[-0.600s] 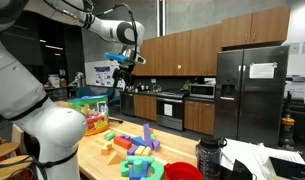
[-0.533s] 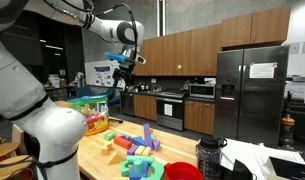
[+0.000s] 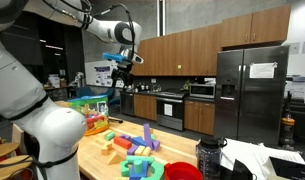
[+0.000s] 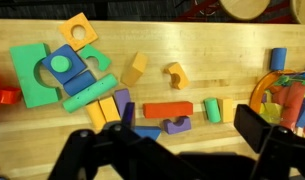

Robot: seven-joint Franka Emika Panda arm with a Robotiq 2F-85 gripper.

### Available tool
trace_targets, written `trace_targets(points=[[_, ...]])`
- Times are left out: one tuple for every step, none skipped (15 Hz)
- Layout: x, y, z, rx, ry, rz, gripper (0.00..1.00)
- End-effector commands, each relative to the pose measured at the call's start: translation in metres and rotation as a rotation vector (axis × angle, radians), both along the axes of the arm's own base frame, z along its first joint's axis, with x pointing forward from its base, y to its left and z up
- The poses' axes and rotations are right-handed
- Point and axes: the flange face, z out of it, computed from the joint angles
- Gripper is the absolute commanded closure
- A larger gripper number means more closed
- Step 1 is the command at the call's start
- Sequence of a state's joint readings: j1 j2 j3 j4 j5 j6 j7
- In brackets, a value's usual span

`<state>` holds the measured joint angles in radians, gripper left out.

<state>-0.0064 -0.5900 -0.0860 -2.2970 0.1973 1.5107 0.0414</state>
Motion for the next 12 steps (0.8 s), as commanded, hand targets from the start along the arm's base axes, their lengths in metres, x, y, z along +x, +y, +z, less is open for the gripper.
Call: trace_targets(points=[[0.000, -0.001, 0.001, 0.000, 0.001, -0.001, 0.00], [0.000, -0.001, 0.001, 0.000, 0.001, -0.002, 0.00], [0.007, 0.006, -0.001, 0.006, 0.000, 0.000, 0.00], [0.013, 0.012, -0.001, 0.002, -0.004, 0.007, 0.00], [0.023, 0.020, -0.001, -0.001, -0.021, 0.026, 0.00], [0.034, 0.031, 0.000, -0.007, -0.042, 0.046, 0.00], [0.045, 0.040, 0.002, -0.001, -0.064, 0.060, 0.00], [0.060, 0.058, 0.001, -0.005, -0.092, 0.095, 0.00], [0.071, 0.075, 0.002, -0.005, -0.110, 0.117, 0.00], [0.083, 0.093, 0.002, -0.004, -0.125, 0.148, 0.00], [0.092, 0.107, 0.001, -0.005, -0.135, 0.174, 0.00], [0.102, 0.120, -0.002, 0.003, -0.136, 0.194, 0.00]])
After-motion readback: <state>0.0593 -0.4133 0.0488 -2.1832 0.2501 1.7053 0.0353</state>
